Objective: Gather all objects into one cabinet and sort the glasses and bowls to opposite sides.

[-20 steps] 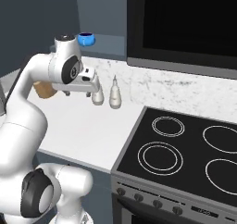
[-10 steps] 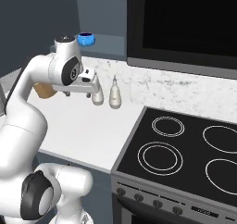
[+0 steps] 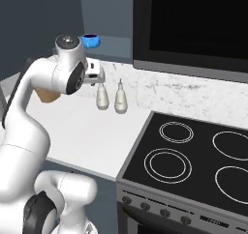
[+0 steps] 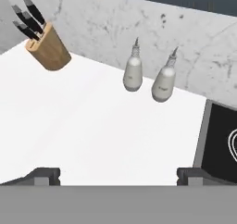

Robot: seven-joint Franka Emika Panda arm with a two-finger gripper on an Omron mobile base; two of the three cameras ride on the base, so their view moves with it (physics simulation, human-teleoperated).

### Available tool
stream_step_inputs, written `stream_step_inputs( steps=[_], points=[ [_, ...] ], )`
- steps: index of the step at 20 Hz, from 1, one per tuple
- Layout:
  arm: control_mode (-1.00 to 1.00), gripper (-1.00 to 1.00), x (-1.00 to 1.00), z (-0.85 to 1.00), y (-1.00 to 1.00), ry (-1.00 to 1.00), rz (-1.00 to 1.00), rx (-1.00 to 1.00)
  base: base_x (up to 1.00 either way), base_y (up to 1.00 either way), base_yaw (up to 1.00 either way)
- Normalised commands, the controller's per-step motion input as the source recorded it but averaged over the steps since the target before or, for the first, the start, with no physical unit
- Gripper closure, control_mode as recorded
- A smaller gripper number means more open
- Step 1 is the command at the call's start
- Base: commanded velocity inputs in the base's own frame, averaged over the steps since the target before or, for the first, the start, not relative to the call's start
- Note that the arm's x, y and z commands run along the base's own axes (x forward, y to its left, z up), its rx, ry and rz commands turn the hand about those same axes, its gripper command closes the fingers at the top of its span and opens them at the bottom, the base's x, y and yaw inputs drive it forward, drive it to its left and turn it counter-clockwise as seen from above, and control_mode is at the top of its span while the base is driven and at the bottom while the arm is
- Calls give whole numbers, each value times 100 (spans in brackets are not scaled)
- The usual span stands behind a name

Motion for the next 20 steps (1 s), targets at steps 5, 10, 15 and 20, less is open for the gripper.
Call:
stream_step_inputs(
  steps=[5,10,15,20],
  points=[
    [-100,-100,60,49,14,-60,4,6,0,0,0],
    [-100,-100,70,67,47,-51,-5,0,0,0,0],
    [-100,-100,55,78,54,-40,-15,0,0,0,0],
    [-100,-100,14,9,15,6,-2,-1,0,0,0]
  ],
)
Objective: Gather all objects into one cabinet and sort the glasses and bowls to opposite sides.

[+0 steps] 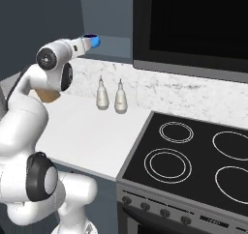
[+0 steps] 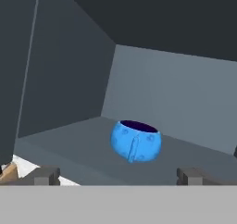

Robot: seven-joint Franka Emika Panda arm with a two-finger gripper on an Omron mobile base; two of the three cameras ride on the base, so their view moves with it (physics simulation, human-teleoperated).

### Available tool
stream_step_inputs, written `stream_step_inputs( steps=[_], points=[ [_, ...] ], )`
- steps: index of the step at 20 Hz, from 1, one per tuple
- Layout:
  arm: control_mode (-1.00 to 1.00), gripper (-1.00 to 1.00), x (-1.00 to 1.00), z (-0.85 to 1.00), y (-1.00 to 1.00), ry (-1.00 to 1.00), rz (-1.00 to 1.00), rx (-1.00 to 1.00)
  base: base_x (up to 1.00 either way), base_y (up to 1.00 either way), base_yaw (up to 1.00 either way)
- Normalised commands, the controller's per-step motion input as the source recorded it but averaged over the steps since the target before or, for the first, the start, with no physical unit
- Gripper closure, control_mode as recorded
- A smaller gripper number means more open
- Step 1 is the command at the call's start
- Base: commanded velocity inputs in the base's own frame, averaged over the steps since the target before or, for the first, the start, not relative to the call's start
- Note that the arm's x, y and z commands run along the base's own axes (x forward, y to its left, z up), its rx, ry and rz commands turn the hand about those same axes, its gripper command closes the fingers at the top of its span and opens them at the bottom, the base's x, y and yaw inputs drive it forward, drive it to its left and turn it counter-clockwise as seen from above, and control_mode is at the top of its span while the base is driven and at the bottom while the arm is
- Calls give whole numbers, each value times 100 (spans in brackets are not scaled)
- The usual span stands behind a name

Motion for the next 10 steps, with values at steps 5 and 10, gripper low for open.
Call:
stream_step_inputs(
  steps=[5,10],
  points=[
    [-100,-100,51,11,3,43,-25,-9,0,0,0],
    [-100,-100,6,1,4,5,-2,-3,0,0,0]
  ],
)
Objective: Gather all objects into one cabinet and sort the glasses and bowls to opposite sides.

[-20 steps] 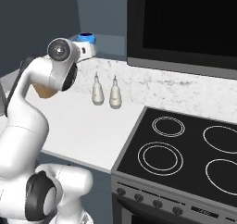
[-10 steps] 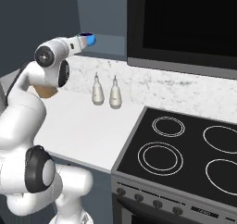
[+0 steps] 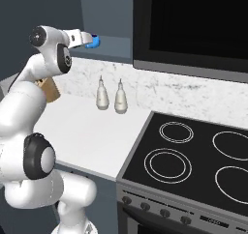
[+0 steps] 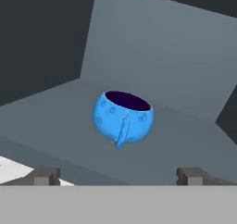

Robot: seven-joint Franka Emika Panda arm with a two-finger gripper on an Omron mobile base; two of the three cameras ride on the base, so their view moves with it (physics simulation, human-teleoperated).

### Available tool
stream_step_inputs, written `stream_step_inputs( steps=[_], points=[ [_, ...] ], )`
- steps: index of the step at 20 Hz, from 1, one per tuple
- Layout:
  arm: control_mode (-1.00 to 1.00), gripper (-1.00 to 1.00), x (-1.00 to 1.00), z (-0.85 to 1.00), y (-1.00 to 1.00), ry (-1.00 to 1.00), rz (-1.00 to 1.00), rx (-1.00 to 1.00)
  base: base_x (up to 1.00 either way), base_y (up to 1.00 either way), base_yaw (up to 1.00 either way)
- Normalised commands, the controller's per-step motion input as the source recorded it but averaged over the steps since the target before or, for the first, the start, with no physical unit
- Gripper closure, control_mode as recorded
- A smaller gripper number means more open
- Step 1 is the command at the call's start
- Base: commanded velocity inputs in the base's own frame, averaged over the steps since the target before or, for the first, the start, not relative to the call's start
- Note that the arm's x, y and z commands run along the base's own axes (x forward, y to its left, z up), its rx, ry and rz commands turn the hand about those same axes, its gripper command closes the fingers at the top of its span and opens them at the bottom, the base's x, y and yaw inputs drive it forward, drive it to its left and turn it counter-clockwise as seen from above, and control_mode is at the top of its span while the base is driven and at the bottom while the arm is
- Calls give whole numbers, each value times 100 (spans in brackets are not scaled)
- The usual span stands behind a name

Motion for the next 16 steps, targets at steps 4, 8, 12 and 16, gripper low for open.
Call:
stream_step_inputs(
  steps=[4,8,12,16],
  points=[
    [-100,-100,41,1,0,11,0,1,0,0,0],
    [-100,-100,71,0,0,19,-9,0,0,0,0],
    [-100,-100,28,0,2,12,-8,0,0,0,0],
    [-100,-100,4,0,0,0,0,0,0,0,0]
  ],
)
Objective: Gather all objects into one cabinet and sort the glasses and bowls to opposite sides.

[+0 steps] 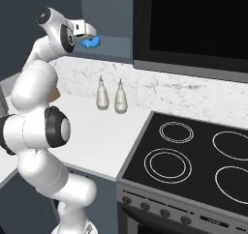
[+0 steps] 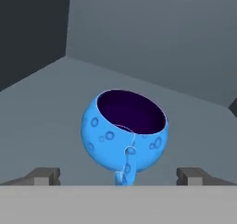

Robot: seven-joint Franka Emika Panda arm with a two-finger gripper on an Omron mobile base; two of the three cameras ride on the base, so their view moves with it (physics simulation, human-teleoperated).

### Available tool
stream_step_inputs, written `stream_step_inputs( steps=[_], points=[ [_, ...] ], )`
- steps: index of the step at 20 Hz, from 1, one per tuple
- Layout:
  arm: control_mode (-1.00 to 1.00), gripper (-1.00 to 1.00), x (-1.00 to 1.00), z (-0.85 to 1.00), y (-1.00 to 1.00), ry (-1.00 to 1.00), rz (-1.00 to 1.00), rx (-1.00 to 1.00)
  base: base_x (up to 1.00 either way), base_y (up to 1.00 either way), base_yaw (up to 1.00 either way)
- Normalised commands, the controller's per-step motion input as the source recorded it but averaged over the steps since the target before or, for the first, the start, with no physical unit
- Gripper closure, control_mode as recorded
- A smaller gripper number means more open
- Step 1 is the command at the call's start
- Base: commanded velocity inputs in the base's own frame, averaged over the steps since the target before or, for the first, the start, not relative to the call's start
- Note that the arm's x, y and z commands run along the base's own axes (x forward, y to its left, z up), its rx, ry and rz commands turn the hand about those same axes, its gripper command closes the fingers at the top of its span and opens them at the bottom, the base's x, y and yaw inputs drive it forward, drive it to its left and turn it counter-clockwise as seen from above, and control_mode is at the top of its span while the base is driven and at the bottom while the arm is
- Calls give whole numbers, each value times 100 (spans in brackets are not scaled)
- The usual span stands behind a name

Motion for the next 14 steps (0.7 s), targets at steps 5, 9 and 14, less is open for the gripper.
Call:
stream_step_inputs(
  steps=[5,9,14],
  points=[
    [-100,-100,11,-3,-2,-11,0,0,0,0,0],
    [-100,-100,10,-19,-9,-16,0,0,0,0,0],
    [-100,-100,7,-4,-1,-2,0,0,0,0,0]
  ],
)
